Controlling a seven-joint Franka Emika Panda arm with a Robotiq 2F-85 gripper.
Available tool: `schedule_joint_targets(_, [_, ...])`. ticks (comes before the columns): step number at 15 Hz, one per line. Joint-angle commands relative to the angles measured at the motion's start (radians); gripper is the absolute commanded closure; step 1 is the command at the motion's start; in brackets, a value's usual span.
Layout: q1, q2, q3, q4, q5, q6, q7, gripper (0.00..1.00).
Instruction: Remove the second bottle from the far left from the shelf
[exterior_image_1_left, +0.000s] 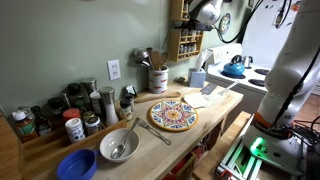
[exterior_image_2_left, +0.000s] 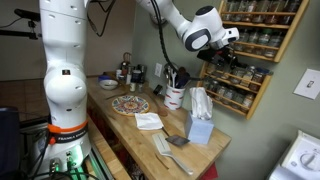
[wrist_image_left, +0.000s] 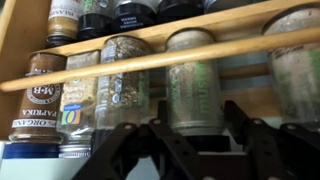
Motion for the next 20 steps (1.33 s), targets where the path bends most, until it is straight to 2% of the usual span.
schedule_joint_targets(1, [-0.004,0.003,0.000,0.001,0.029,-0.004,-0.035,0.71])
schedule_joint_targets(6, [-0.005,-0.048,0.003,-0.041,0.083,-0.013,-0.091,0.72])
schedule_joint_targets(14, [0.038,-0.169,-0.005,-0.101,0.466,-0.038,-0.444,0.72])
schedule_joint_targets(20, [0.042,-0.179,-0.017,-0.107,0.639,-0.053,-0.605,0.72])
